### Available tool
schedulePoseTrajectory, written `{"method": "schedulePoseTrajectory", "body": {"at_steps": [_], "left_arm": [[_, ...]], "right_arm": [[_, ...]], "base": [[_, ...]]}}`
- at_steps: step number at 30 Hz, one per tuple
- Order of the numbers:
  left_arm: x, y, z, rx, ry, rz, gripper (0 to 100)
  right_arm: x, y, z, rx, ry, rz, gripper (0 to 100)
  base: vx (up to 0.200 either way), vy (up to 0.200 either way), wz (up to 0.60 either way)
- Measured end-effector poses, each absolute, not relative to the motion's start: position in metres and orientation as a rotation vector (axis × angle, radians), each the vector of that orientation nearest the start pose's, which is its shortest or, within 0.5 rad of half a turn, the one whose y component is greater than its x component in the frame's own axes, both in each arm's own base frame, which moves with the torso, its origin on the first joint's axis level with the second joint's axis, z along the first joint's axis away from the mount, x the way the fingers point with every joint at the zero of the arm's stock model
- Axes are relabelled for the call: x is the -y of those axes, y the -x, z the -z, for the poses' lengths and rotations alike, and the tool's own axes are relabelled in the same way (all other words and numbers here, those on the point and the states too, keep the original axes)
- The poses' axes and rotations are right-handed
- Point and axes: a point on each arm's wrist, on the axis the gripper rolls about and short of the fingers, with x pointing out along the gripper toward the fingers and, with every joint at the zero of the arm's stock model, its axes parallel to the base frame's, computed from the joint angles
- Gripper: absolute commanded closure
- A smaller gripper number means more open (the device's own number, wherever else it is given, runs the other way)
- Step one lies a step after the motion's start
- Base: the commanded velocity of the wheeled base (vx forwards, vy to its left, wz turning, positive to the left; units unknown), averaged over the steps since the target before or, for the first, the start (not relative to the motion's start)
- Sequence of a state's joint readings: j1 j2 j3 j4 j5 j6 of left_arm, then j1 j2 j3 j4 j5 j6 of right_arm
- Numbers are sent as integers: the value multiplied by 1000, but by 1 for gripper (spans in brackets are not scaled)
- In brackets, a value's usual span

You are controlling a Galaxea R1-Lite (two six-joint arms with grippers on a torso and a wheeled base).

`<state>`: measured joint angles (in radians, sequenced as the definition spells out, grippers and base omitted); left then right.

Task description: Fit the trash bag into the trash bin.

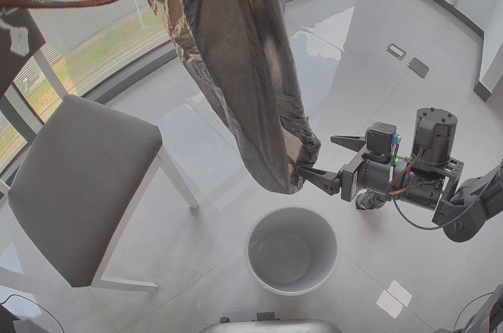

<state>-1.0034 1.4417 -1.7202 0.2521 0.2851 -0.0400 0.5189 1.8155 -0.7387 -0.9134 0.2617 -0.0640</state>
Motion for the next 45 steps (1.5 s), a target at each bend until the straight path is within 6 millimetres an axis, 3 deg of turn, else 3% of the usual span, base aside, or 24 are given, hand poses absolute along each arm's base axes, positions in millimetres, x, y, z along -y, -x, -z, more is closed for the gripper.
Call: {"method": "schedulePoseTrajectory", "body": {"at_steps": [5,6,11,18,22,28,32,39,45], "left_arm": [[174,-119,-421,4,69,719,100],[174,-119,-421,3,71,719,100],[173,-118,-422,6,78,720,100],[173,-118,-423,4,92,720,100],[173,-118,-422,-5,102,719,100],[176,-123,-408,-68,82,703,100],[181,-130,-375,-205,-11,678,100],[183,-135,-292,-554,-168,614,100],[182,-134,-247,-745,-159,610,100]], "right_arm": [[-179,-293,-158,-115,79,-796,0],[-181,-296,-158,-107,78,-797,100],[-191,-311,-156,-79,62,-796,100],[-194,-313,-145,-112,61,-801,100],[-190,-306,-135,-153,66,-800,100],[-173,-282,-117,-258,83,-794,100],[-159,-254,-102,-348,98,-799,100],[-136,-193,-71,-525,138,-832,100],[-121,-162,-58,-600,158,-849,100]], "base": [[0,0,0],[0,0,0],[0,0,0],[0,0,0],[0,0,0],[0,0,0],[0,0,0],[0,0,0],[0,0,0]]}}
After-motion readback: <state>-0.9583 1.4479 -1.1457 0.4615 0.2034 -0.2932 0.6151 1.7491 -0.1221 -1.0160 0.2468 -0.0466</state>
